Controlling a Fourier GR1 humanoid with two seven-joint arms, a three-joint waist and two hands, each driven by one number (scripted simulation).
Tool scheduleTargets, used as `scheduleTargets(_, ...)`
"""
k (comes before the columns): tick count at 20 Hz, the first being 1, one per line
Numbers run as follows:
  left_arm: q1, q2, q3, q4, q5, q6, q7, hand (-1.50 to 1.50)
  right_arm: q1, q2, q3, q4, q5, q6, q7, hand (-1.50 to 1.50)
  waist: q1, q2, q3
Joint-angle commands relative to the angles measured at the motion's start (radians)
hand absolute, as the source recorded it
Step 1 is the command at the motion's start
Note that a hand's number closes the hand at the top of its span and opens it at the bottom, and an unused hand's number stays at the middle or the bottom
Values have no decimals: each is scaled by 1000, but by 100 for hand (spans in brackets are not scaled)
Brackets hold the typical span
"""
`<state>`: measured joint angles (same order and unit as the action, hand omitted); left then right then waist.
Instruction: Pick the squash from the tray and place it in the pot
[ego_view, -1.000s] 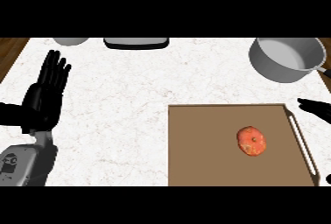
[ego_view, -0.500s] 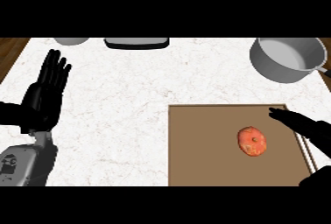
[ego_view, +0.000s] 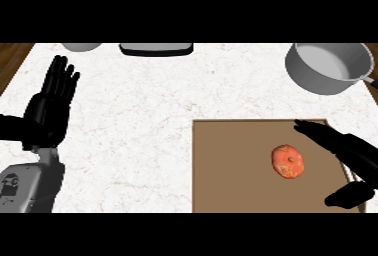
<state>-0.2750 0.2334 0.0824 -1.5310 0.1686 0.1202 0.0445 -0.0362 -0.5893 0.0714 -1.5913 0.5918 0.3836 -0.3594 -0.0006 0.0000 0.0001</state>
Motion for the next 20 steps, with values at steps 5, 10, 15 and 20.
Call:
scheduleTargets(5,42,-11,16,-44,-11,-23,1,0,17,81,-13,9,132,-44,48,-150,1,-1,0)
scheduleTargets(10,-24,-37,3,24,-50,-2,-2,0,36,140,24,88,211,-97,21,-150,-1,0,0)
scheduleTargets(15,-3,-48,-10,-104,-60,25,89,0,-88,187,12,164,236,-69,38,-150,3,-1,0)
scheduleTargets(20,7,-62,6,-8,-65,-5,-12,0,-118,252,40,325,292,-166,-42,-150,3,0,0)
